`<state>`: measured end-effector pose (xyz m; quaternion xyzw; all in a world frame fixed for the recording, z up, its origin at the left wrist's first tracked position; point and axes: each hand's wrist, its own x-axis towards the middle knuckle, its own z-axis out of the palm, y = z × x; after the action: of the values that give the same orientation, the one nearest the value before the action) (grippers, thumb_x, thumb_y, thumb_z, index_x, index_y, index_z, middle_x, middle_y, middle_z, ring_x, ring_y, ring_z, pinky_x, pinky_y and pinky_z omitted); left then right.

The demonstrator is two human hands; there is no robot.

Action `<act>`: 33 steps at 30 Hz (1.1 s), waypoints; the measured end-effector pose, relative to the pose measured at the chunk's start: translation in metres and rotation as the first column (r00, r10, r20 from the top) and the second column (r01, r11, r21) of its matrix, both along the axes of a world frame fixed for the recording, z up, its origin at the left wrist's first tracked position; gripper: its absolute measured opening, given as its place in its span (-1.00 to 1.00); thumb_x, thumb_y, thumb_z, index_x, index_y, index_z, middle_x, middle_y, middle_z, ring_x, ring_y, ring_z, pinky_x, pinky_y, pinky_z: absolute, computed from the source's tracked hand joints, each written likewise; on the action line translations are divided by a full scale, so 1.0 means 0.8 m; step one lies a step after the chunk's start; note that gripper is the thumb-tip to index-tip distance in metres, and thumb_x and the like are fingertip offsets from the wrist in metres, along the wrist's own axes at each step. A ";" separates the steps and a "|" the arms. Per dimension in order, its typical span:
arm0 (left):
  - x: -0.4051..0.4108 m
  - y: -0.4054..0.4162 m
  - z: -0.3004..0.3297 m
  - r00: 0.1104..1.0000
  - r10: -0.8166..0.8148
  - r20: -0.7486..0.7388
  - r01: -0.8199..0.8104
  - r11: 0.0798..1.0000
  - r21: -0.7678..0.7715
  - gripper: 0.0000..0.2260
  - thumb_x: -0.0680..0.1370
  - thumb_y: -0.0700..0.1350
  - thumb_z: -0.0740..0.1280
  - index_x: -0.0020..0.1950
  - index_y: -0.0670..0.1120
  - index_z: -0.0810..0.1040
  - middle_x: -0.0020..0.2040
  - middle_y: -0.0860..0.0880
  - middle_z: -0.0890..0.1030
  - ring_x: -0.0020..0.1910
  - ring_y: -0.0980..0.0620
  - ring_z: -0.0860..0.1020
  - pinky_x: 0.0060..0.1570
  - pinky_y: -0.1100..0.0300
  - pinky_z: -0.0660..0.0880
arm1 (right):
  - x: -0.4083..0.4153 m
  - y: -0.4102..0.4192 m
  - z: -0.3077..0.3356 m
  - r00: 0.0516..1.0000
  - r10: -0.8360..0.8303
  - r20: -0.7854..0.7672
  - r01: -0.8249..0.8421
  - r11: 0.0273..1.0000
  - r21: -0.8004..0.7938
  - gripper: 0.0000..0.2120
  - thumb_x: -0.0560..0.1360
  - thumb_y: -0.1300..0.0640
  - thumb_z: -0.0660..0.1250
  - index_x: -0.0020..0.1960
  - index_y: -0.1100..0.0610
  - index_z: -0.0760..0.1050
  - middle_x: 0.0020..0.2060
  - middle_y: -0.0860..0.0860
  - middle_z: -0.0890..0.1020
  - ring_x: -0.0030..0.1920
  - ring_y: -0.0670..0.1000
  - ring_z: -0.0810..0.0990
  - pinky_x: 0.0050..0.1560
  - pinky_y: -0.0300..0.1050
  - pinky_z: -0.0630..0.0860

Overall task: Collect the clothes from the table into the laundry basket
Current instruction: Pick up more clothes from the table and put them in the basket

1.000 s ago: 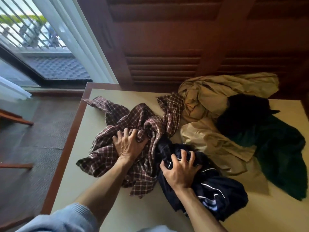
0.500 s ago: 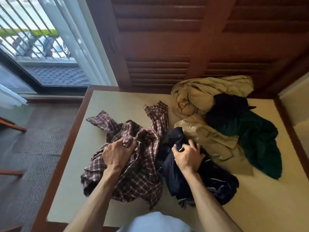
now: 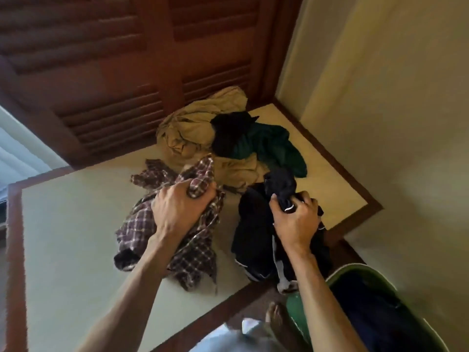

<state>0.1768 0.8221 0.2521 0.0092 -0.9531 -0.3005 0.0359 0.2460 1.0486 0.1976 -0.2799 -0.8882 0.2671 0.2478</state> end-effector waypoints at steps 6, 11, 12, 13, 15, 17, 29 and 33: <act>0.072 0.128 0.027 0.983 -0.180 -0.047 0.184 0.977 0.107 -0.57 0.41 0.40 0.39 -0.35 0.07 0.48 -0.17 -0.13 0.70 -0.07 -0.23 0.64 -0.10 0.02 0.49 | 0.103 0.091 0.041 0.972 -0.209 -0.107 0.209 0.978 -0.013 -0.65 0.43 -0.22 0.30 -0.21 0.03 0.69 -0.09 0.01 0.63 0.07 0.20 0.52 -0.03 0.29 0.52; 0.145 0.230 0.050 0.936 -0.317 -0.154 0.342 0.924 0.173 -0.45 0.38 0.43 0.33 -0.43 -0.03 0.34 -0.48 0.11 0.43 -0.44 0.02 0.46 -0.30 0.17 0.35 | 0.209 0.173 0.055 0.932 -0.314 -0.179 0.309 0.949 -0.054 -0.73 0.43 -0.20 0.36 -0.24 -0.03 0.65 -0.12 -0.06 0.62 0.04 0.14 0.54 -0.03 0.27 0.51; 0.161 0.249 0.056 0.923 -0.340 -0.180 0.371 0.911 0.182 -0.45 0.37 0.44 0.30 -0.43 -0.03 0.33 -0.47 0.10 0.43 -0.44 0.02 0.46 -0.30 0.17 0.35 | 0.232 0.188 0.058 0.923 -0.333 -0.192 0.330 0.943 -0.048 -0.73 0.44 -0.19 0.36 -0.24 -0.02 0.65 -0.12 -0.07 0.62 0.03 0.14 0.53 -0.04 0.26 0.51; 0.176 0.268 0.061 0.910 -0.361 -0.205 0.399 0.897 0.189 -0.45 0.37 0.44 0.29 -0.43 -0.02 0.33 -0.47 0.10 0.44 -0.41 -0.01 0.48 -0.29 0.16 0.37 | 0.255 0.205 0.060 0.910 -0.357 -0.209 0.355 0.934 -0.046 -0.73 0.44 -0.18 0.37 -0.23 -0.01 0.65 -0.13 -0.06 0.62 0.03 0.14 0.53 -0.06 0.25 0.51; 0.205 0.301 0.071 0.882 -0.404 -0.244 0.453 0.868 0.202 -0.42 0.37 0.46 0.30 -0.45 -0.04 0.35 -0.47 0.08 0.46 -0.39 -0.03 0.52 -0.30 0.12 0.45 | 0.300 0.235 0.065 0.882 -0.408 -0.237 0.408 0.912 -0.049 -0.72 0.44 -0.18 0.37 -0.23 0.02 0.65 -0.13 -0.03 0.62 0.01 0.14 0.52 -0.09 0.25 0.50; 0.231 0.332 0.080 0.844 -0.451 -0.290 0.517 0.828 0.217 -0.40 0.38 0.47 0.30 -0.47 -0.05 0.37 -0.49 0.04 0.49 -0.43 -0.02 0.53 -0.33 0.10 0.50 | 0.344 0.261 0.067 0.854 -0.457 -0.248 0.461 0.886 -0.044 -0.69 0.44 -0.19 0.35 -0.23 0.04 0.65 -0.12 -0.01 0.62 0.01 0.14 0.52 -0.09 0.25 0.50; 0.353 0.466 0.134 0.673 -0.618 -0.406 0.737 0.514 0.440 -0.45 0.45 0.33 0.40 -0.50 -0.01 0.31 -0.53 0.12 0.40 -0.54 0.14 0.35 -0.40 0.18 0.31 | 0.485 0.337 -0.053 0.815 -0.460 0.352 0.516 0.853 -0.080 -0.65 0.48 -0.30 0.33 -0.07 -0.03 0.64 0.24 -0.02 0.52 0.38 0.18 0.32 0.27 0.45 0.28; 0.372 0.500 0.131 0.614 -0.689 -0.385 0.774 0.429 0.466 -0.43 0.44 0.34 0.39 -0.49 -0.09 0.36 -0.52 0.00 0.47 -0.53 0.05 0.39 -0.44 0.06 0.42 | 0.505 0.351 -0.079 0.855 -0.286 0.433 0.455 0.815 -0.358 -0.68 0.56 -0.24 0.28 0.10 -0.03 0.59 0.36 0.01 0.41 0.49 0.19 0.22 0.40 0.49 0.13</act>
<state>0.4747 1.2219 0.3571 -0.4152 -0.7111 -0.5662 -0.0382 0.6498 1.3291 0.1341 -0.5435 -0.7588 0.3542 0.0581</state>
